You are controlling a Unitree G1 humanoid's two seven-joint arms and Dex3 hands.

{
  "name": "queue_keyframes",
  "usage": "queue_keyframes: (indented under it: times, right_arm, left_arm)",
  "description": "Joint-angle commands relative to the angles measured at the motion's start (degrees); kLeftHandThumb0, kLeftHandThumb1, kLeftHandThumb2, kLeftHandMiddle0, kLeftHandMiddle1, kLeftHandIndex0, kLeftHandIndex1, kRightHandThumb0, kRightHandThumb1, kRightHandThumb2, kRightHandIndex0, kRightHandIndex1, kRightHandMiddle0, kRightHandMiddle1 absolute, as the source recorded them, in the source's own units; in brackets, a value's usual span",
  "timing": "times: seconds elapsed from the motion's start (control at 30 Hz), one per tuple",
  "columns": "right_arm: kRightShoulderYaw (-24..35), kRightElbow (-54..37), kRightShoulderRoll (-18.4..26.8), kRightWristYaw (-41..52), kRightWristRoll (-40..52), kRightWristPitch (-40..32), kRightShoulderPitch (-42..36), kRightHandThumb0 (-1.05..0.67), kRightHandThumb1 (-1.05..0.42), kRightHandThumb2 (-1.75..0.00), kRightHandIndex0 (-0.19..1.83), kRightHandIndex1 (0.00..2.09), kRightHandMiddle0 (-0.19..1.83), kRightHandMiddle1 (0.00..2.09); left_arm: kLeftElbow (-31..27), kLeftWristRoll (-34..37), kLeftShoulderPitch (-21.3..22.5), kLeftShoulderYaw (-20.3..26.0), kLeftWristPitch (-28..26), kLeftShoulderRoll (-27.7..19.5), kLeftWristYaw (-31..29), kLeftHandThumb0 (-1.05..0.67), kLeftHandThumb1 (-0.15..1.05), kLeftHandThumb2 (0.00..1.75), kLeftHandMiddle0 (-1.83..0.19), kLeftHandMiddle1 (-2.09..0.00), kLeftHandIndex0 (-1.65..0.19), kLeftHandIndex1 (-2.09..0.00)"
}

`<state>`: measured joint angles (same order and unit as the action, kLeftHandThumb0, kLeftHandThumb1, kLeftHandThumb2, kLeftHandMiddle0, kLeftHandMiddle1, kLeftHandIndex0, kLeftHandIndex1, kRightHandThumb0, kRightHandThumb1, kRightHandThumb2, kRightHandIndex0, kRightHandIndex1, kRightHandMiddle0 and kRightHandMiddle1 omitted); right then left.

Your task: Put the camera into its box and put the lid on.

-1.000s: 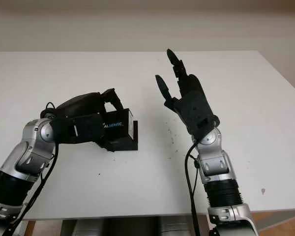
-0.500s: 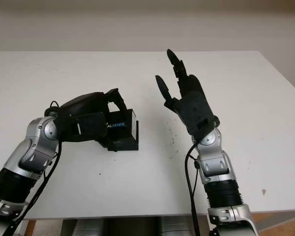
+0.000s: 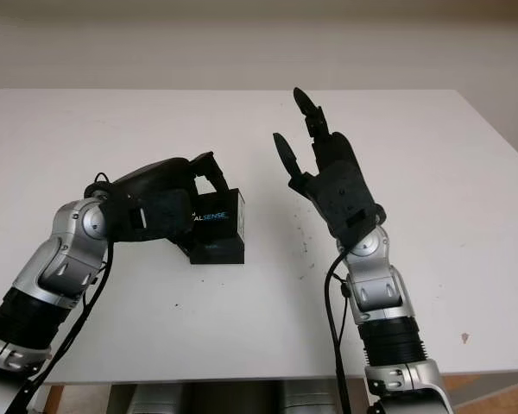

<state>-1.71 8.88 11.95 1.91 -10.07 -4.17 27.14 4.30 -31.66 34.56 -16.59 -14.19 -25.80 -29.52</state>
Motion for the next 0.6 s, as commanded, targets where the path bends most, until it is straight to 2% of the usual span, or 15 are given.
queue_keyframes:
  times: [0.0, 0.2, 0.33, 0.53, 0.57]
  right_arm:
    - [0.1, -1.4, -0.4, 0.0, 0.2, -0.3, -0.4, -0.75, -1.05, -0.59, 0.01, 0.05, -0.1, 0.31]
    - [0.3, -2.2, -0.6, -0.2, 0.3, -1.0, -0.8, -0.74, -1.05, -0.58, 0.01, 0.05, -0.1, 0.33]
    - [0.3, -2.8, -0.8, -0.1, 0.3, -1.8, -0.9, -0.74, -1.05, -0.58, 0.01, 0.05, -0.11, 0.34]
    - [0.3, -3.5, -0.9, 0.0, 0.3, -2.8, -1.1, -0.75, -1.05, -0.58, 0.0, 0.05, -0.12, 0.36]
    - [0.4, -3.6, -0.9, 0.0, 0.4, -2.9, -1.2, -0.75, -1.05, -0.58, 0.0, 0.05, -0.12, 0.36]
  left_arm:
    - [0.1, 0.2, 2.8, -0.2, 0.0, 0.9, 0.3, -0.25, 1.05, 0.12, -0.27, -2.09, -0.08, -2.09]
    - [0.9, -0.3, 3.1, -1.1, -0.2, 0.9, 0.5, -0.26, 1.05, 0.12, -0.32, -2.09, -0.12, -2.09]
    - [1.2, -0.3, 3.3, -1.4, -0.4, 1.0, 0.3, -0.26, 1.05, 0.13, -0.28, -2.09, -0.11, -2.09]
    - [1.3, -2.3, 3.3, -2.7, 0.9, 0.3, 1.6, -0.28, 1.05, 0.12, -0.26, -2.09, -0.06, -2.09]
    - [1.2, -3.5, 3.2, -3.3, 1.8, -0.3, 1.9, -0.29, 1.05, 0.12, -0.19, -2.05, 0.01, -2.0]
